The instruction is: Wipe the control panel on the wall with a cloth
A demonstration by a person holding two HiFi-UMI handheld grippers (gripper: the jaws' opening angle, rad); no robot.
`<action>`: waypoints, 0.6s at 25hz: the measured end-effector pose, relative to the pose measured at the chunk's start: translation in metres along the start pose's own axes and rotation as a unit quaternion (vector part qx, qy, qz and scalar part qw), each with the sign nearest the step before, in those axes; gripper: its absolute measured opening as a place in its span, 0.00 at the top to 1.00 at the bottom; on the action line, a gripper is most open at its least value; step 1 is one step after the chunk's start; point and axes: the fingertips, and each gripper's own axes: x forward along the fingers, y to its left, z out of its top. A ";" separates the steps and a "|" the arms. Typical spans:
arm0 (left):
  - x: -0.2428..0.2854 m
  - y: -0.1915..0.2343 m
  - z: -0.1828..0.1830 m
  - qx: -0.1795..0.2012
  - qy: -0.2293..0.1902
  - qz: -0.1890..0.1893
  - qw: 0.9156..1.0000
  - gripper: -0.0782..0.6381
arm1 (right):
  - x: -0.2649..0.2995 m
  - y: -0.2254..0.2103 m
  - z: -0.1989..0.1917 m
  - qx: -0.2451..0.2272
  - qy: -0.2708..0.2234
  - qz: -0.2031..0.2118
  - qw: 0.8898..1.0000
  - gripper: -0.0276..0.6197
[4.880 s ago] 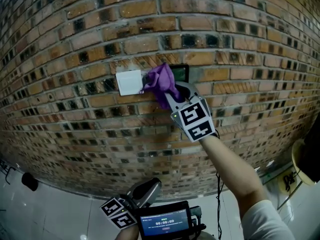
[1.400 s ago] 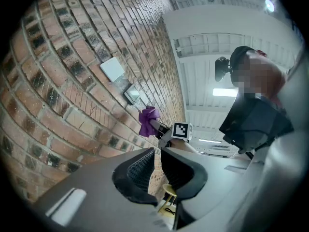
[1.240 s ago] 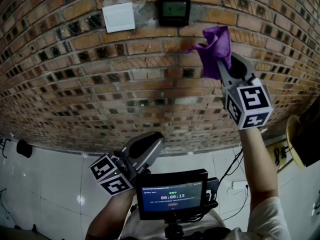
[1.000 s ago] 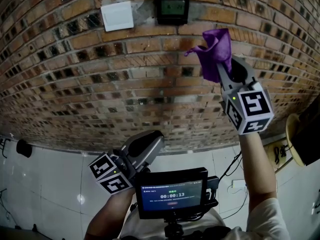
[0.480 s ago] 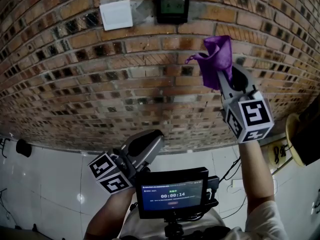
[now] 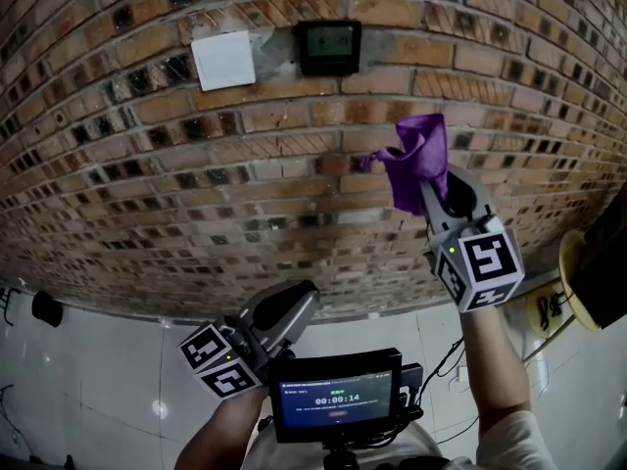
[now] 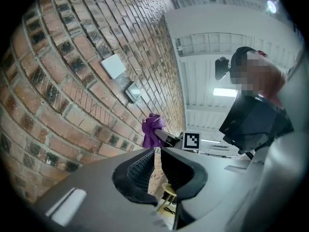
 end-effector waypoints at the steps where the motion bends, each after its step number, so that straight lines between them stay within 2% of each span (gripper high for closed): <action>1: 0.000 0.000 0.000 0.000 0.000 0.000 1.000 0.85 | -0.001 0.001 0.000 0.001 0.002 0.001 1.000 0.82; 15: 0.001 0.000 -0.001 -0.002 -0.002 -0.001 1.000 0.85 | -0.015 0.015 -0.010 0.018 0.010 0.012 1.000 0.82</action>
